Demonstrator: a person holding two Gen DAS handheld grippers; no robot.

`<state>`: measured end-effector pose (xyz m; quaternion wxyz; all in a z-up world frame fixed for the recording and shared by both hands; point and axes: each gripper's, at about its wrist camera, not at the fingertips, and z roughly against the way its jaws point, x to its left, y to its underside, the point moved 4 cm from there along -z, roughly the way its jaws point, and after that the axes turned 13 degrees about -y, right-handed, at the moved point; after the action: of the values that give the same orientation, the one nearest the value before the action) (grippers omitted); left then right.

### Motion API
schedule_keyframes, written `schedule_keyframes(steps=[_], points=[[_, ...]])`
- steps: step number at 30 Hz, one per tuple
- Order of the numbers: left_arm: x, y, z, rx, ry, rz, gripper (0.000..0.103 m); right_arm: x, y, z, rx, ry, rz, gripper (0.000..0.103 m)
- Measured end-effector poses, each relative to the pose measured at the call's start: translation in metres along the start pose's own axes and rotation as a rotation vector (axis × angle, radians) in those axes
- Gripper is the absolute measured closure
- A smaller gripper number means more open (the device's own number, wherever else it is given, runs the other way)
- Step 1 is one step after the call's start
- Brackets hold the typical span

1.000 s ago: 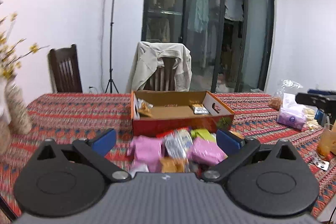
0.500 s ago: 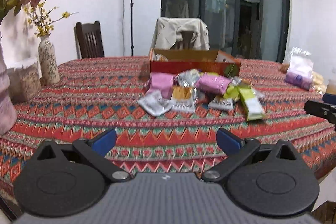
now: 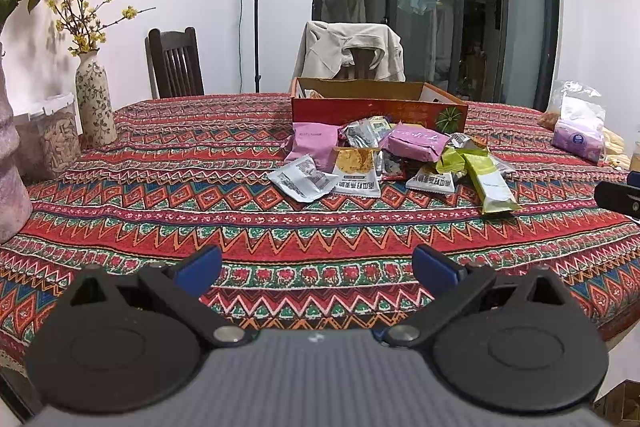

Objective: Organize snacks
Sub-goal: 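Move both tools back toward the snack pile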

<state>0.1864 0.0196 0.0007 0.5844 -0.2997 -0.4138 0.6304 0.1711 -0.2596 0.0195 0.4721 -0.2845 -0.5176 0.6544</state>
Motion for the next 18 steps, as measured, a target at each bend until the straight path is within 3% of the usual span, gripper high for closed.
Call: schedule_keyframes(steps=[18], points=[[-0.006,-0.023,-0.054,0.033,0.010,-0.015,0.000,-0.019,-0.007,-0.048,0.056,0.013,-0.017,0.000]])
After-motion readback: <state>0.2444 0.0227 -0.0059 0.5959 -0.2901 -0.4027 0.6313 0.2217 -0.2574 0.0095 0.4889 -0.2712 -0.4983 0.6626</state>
